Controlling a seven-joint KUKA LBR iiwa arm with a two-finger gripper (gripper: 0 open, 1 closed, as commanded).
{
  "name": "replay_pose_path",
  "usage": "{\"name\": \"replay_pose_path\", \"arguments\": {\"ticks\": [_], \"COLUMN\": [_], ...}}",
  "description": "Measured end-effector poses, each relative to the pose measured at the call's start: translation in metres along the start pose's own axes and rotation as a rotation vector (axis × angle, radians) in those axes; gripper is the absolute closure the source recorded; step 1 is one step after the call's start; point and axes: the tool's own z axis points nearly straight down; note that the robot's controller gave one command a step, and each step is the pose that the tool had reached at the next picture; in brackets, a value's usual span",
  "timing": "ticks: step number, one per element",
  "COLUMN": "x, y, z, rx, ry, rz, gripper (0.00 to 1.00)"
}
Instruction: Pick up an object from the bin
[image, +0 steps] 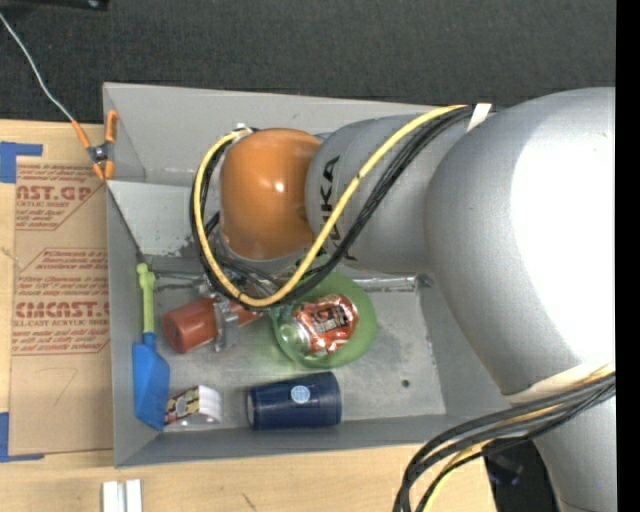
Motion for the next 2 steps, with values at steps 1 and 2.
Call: {"name": "replay_pose_path", "arguments": {"ticks": [1,2], "x": [0.001,0.0], "y": [0.0,0.0], "z": [-0.018,-0.036], "rx": [0.0,0.0], "ry": [0.004,0.0], "rz": [0.0,0.0], "gripper": [1.0,1.0]}}
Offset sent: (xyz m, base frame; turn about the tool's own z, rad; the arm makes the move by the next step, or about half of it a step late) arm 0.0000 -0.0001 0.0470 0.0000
